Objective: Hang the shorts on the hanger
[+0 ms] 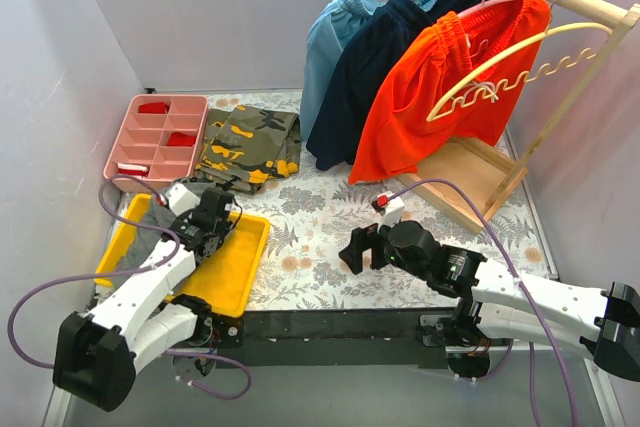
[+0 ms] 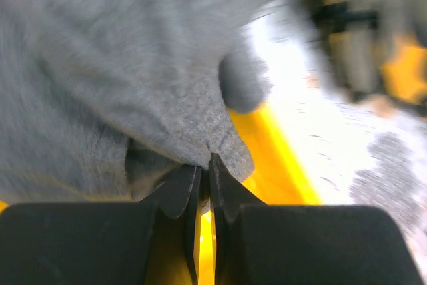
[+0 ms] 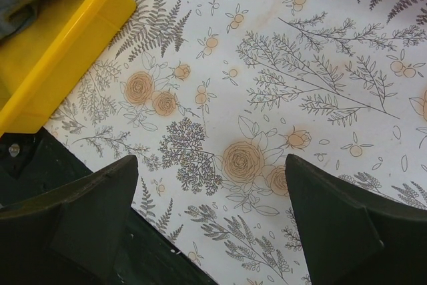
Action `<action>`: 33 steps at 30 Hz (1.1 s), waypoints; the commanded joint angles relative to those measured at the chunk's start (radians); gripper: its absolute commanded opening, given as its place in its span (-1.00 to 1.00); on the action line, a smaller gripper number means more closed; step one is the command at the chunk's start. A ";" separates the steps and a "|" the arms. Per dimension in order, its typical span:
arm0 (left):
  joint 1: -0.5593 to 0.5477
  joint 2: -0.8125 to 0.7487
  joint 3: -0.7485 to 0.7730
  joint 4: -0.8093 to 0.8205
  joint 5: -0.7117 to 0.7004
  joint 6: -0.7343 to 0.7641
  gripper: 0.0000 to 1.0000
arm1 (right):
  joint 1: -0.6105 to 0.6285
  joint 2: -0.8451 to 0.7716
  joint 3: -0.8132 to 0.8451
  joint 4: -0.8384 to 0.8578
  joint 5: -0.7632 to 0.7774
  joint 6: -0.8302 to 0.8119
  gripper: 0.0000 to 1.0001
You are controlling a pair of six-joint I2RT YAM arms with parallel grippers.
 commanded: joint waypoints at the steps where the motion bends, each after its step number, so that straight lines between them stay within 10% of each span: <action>1: -0.001 -0.153 0.209 0.029 -0.042 0.393 -1.00 | -0.005 -0.014 0.061 0.023 0.016 -0.021 0.97; 10: -0.001 -0.149 0.809 0.001 0.297 0.914 -1.00 | -0.005 0.004 0.180 -0.003 0.032 -0.052 0.97; 21: -0.001 0.170 1.353 0.063 0.837 0.985 -1.00 | -0.006 0.018 0.363 -0.045 0.099 -0.095 0.97; 28: -0.001 0.155 1.211 0.093 1.011 0.962 -1.00 | -0.006 -0.086 0.357 -0.092 0.205 -0.075 0.97; 33: -0.001 -0.071 0.775 0.135 1.134 0.890 -1.00 | -0.006 -0.174 0.248 -0.119 0.243 -0.038 0.97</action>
